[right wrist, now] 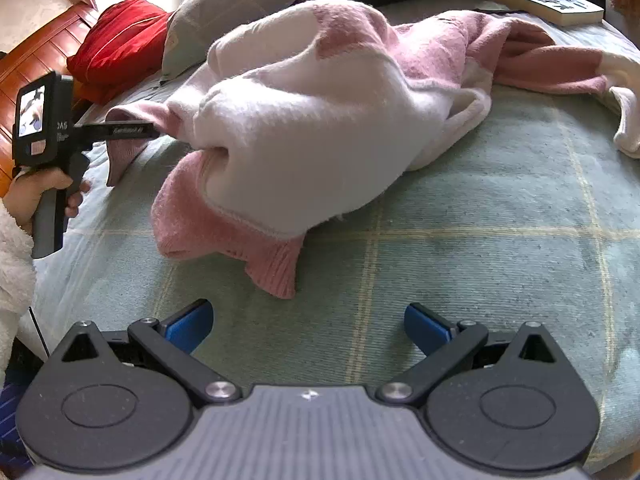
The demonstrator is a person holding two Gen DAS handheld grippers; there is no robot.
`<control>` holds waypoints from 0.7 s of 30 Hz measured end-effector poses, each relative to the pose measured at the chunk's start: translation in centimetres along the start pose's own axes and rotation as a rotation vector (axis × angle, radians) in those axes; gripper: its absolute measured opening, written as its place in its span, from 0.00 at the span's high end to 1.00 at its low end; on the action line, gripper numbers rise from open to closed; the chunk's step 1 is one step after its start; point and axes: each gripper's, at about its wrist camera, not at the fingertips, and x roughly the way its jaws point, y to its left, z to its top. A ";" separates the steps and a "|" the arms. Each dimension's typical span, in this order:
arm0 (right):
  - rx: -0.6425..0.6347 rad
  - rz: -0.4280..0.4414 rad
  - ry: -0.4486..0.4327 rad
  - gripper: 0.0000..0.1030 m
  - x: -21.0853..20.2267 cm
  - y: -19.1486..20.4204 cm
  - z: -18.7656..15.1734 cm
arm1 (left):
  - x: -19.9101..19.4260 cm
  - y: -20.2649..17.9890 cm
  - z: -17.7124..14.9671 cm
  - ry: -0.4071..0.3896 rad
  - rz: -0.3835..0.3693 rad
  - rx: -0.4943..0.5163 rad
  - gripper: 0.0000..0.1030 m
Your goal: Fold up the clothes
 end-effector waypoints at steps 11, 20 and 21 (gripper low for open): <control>-0.011 0.008 0.006 0.00 0.2 0.3 0.0 | -4.0 -1.1 -1.4 -0.030 -0.170 0.099 0.01; -0.008 0.017 0.007 0.00 -0.1 0.2 -0.3 | -7.3 -9.4 -1.6 -0.114 -0.313 0.416 0.01; -0.008 0.018 0.007 0.00 -0.1 0.2 -0.3 | -7.2 -10.2 -1.7 -0.119 -0.297 0.446 0.01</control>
